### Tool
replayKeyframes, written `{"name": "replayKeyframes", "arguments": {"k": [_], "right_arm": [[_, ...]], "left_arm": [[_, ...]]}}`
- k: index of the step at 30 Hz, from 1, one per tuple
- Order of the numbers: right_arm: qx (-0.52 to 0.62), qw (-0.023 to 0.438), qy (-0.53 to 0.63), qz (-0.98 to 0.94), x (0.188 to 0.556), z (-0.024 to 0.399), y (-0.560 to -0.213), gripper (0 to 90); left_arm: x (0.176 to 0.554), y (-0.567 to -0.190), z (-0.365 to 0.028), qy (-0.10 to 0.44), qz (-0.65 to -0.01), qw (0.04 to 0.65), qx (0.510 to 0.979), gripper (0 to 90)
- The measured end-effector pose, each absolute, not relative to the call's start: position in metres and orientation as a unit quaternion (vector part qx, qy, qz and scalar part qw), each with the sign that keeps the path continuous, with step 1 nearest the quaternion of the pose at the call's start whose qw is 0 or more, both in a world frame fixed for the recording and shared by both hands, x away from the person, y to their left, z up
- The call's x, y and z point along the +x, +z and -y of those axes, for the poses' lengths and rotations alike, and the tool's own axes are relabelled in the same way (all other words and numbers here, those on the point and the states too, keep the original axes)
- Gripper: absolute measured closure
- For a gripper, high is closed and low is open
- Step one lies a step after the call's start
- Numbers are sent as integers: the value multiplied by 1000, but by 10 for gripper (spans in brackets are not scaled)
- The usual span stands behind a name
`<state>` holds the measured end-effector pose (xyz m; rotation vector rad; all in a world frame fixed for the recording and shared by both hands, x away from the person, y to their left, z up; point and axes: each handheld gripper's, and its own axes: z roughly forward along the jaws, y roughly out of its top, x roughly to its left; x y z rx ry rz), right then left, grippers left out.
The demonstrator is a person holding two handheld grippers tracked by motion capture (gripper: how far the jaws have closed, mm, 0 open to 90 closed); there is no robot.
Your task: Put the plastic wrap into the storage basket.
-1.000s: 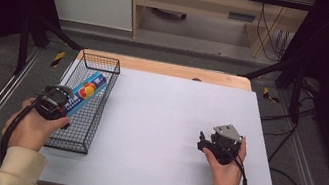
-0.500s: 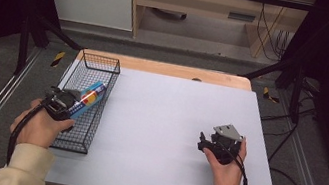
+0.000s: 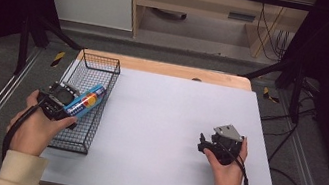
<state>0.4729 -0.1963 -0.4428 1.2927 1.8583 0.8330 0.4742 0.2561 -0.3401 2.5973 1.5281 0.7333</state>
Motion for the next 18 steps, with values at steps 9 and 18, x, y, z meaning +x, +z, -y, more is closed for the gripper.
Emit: {"name": "replayKeyframes", "arguments": {"k": [9, 18], "right_arm": [[492, 340, 341, -725, 466, 204, -443, 43], [481, 346, 338, -731, 451, 207, -449, 50]], "left_arm": [[453, -343, -213, 245, -356, 286, 855, 85], [455, -398, -159, 172, -235, 395, 871, 58]]}}
